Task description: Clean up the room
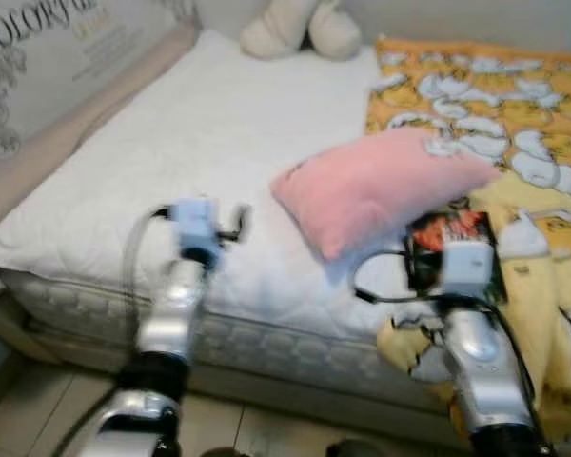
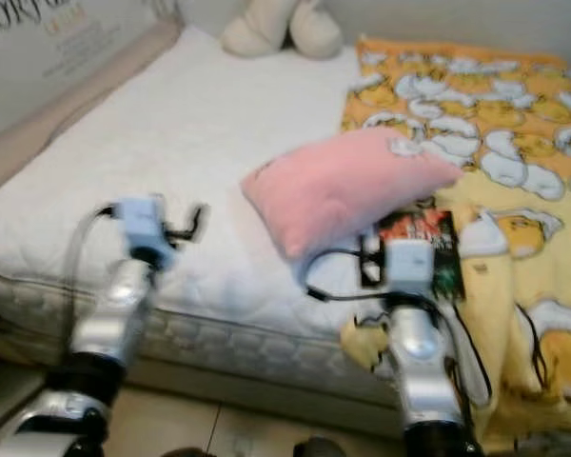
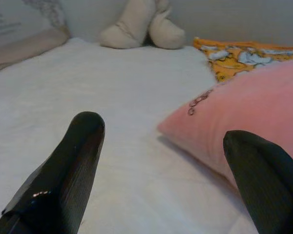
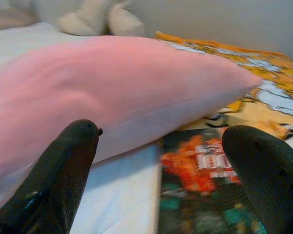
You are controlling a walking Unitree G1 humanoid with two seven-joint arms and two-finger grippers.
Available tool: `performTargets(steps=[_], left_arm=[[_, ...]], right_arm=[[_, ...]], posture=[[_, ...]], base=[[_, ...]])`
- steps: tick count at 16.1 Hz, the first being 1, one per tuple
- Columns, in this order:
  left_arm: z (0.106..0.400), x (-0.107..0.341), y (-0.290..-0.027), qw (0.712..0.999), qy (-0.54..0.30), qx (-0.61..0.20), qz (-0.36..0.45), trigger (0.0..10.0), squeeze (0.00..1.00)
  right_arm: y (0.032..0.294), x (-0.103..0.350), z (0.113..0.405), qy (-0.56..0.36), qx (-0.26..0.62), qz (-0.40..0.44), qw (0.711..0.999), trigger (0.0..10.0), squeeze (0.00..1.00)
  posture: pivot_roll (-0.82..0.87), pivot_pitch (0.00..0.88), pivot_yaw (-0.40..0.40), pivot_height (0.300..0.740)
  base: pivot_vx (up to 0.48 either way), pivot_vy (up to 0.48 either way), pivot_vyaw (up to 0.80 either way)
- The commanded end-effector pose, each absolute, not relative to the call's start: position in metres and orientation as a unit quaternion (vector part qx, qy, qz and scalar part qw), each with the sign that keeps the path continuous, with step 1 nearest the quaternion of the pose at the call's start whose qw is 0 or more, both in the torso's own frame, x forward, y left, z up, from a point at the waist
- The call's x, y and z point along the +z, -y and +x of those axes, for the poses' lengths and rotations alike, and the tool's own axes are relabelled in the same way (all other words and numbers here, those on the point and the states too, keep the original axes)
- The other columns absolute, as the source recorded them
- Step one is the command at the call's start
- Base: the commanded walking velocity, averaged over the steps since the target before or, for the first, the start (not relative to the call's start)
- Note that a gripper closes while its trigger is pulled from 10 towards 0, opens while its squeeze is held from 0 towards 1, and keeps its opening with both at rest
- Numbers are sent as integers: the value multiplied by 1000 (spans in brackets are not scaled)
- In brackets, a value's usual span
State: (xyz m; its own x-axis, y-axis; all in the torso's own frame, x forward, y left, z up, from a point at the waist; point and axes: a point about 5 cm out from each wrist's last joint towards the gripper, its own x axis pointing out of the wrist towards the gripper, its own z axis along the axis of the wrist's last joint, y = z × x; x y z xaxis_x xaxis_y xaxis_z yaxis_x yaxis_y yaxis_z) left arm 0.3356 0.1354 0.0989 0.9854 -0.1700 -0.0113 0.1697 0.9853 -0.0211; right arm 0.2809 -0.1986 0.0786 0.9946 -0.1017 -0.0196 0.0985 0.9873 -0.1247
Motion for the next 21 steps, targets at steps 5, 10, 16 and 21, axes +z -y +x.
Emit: performTargets(steps=[5,10,16,21], left_arm=[[332,112,-125,987,26,-138,80,10000,0],[321,132,-126,983,52,-164,61,10000,0],[298,154,-159,984,55,-139,96,10000,0],[258,156,-179,986,16,-122,116,10000,0]], right_arm=[[199,82,288,-10,-70,-61,996,10000,0],[203,118,331,24,-94,-62,993,10000,0],[204,110,365,-64,-126,-47,989,10000,0],[189,92,369,-138,-103,-31,985,10000,0]], posture=[[18,0,17,700],[76,20,33,700],[256,156,-3,700],[353,249,3,700]], base=[[363,0,0],[0,0,0],[0,0,0],[0,0,0]])
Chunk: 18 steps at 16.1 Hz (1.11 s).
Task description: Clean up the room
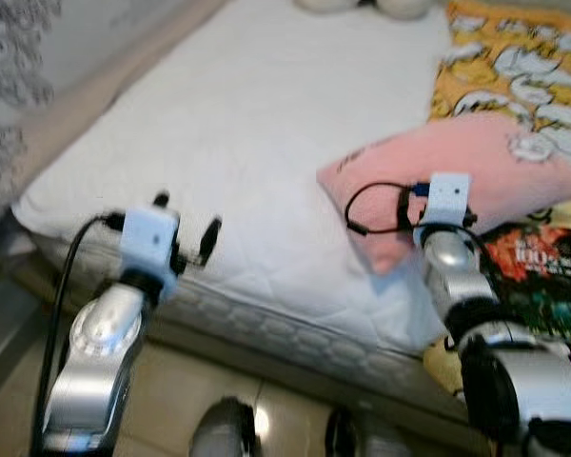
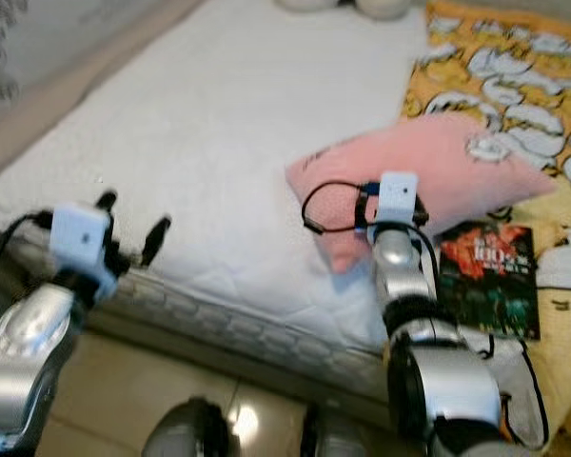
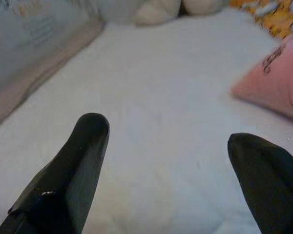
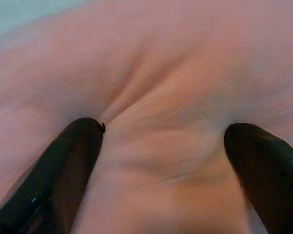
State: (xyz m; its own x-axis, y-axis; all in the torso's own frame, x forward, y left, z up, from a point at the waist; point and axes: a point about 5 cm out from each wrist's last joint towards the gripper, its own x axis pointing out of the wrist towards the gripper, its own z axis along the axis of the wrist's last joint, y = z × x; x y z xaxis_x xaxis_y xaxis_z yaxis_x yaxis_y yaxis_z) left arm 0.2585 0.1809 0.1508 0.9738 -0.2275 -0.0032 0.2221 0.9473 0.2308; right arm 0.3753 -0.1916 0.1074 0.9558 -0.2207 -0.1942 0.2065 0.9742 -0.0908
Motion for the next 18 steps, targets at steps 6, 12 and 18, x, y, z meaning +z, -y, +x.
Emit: performTargets(steps=[6,12,18], left_arm=[[258,155,-169,986,2,-132,103,10000,0],[271,152,-150,982,-2,-168,84,10000,0],[280,149,-141,981,-5,-181,72,10000,0]], right_arm=[[189,78,365,-204,-104,72,971,0,0],[173,87,372,-193,-90,95,972,0,0],[172,92,375,-184,-65,49,980,0,0]], posture=[[274,243,-2,700],[219,215,36,700],[183,187,32,700]], base=[[0,0,0],[0,0,0],[0,0,0]])
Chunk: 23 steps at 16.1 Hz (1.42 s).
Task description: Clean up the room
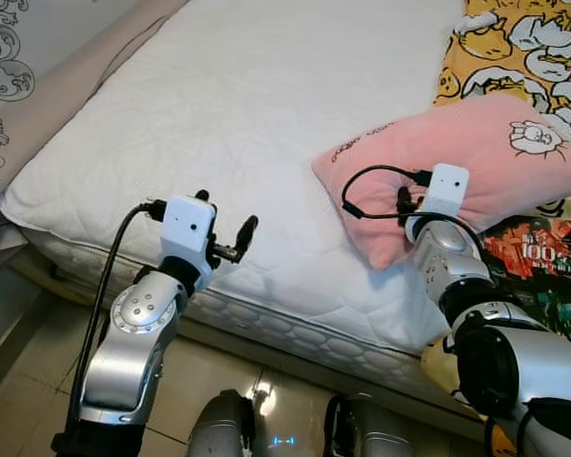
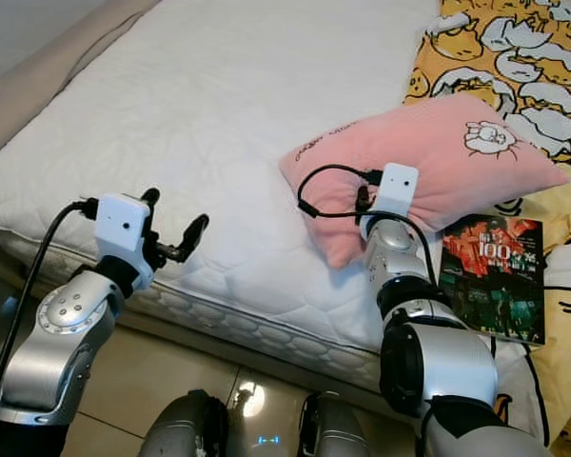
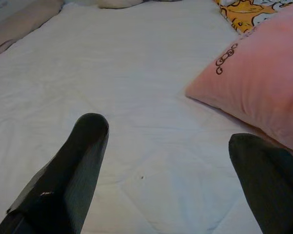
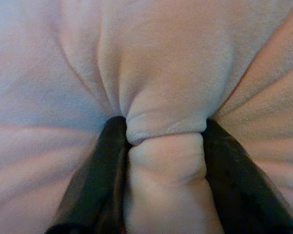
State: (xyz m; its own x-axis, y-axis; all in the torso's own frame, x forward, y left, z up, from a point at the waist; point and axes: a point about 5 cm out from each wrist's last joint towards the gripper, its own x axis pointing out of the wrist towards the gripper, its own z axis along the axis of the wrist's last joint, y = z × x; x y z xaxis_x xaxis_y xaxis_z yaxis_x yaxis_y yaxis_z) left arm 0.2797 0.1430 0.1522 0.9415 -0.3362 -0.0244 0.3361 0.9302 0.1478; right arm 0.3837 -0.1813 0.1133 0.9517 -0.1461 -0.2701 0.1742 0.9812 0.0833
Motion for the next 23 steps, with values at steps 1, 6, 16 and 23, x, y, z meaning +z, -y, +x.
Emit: performTargets(steps=[1,6,16,23], left_arm=[[281,149,-141,981,-5,-181,70,10000,0],[293,147,-124,980,6,-192,47,10000,0],[316,146,-91,977,29,-212,2,10000,0],[321,145,-86,975,36,-219,-1,10000,0]], right_arm=[[171,92,375,-185,-61,47,980,0,0],[187,106,380,-164,-16,-20,986,0,0],[270,176,380,-132,129,-241,953,0,0],[325,199,359,-195,129,-473,849,0,0]], posture=[[182,178,28,700],[139,93,12,700],[40,0,12,700],[38,0,12,700]], base=[[0,0,0],[0,0,0],[0,0,0],[0,0,0]])
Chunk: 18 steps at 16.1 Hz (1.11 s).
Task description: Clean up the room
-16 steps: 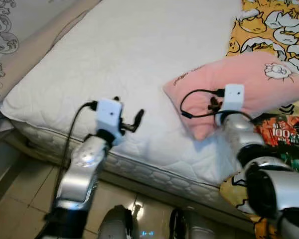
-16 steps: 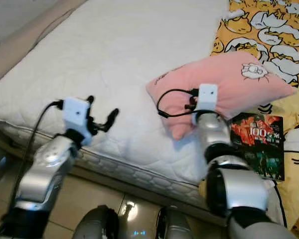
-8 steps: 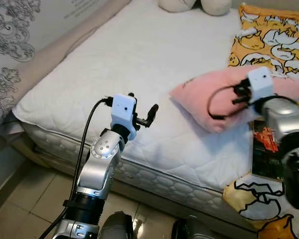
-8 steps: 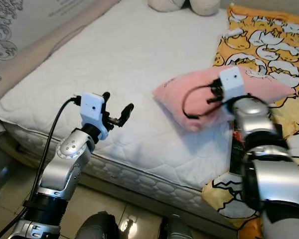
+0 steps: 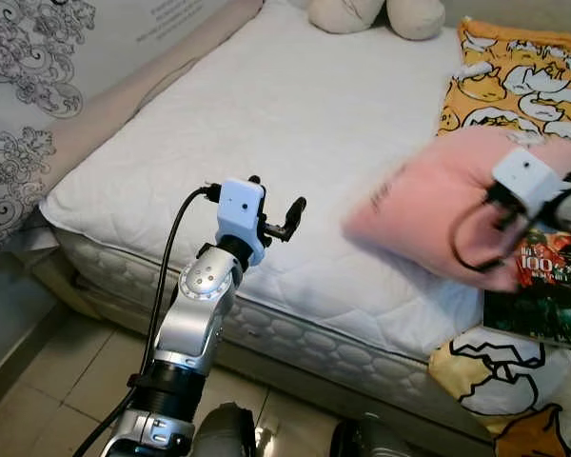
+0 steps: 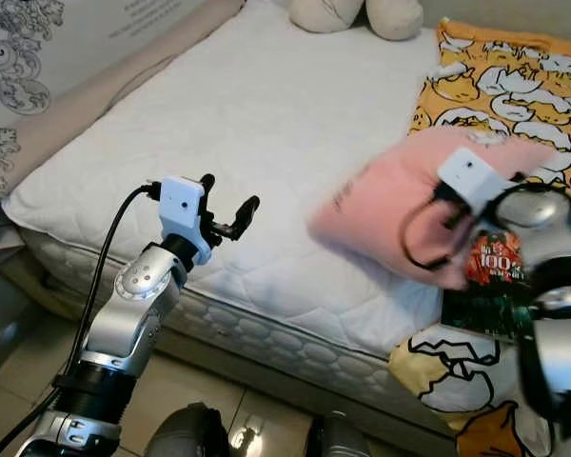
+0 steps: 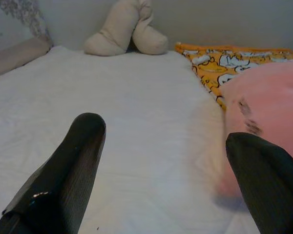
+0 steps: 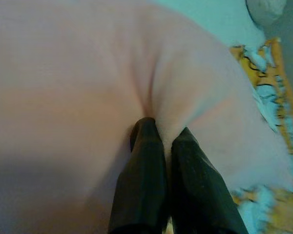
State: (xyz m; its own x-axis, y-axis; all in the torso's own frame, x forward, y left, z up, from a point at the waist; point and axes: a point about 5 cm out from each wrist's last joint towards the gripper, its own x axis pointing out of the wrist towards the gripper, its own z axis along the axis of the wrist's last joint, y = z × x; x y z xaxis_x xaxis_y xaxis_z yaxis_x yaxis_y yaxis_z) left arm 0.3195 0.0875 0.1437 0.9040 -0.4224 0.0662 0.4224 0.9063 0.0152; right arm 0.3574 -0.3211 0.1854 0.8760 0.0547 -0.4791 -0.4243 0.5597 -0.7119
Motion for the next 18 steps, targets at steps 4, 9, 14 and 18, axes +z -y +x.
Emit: performTargets(steps=[4,9,14,18], left_arm=[[321,144,-83,975,36,-220,-6,10000,0],[322,143,-83,975,35,-219,-10,10000,0],[322,140,-84,975,32,-222,-4,10000,0],[323,141,-84,975,34,-221,-2,10000,0]], right_arm=[[341,230,358,-187,98,-509,834,0,0],[361,195,339,-249,75,-498,827,0,0],[363,165,331,-264,39,-419,868,10000,1000],[349,183,348,-120,-57,-207,969,10000,1000]], posture=[[39,0,6,700],[41,0,8,700],[40,0,11,700],[30,0,1,700]], base=[[0,0,0],[0,0,0],[0,0,0],[0,0,0]])
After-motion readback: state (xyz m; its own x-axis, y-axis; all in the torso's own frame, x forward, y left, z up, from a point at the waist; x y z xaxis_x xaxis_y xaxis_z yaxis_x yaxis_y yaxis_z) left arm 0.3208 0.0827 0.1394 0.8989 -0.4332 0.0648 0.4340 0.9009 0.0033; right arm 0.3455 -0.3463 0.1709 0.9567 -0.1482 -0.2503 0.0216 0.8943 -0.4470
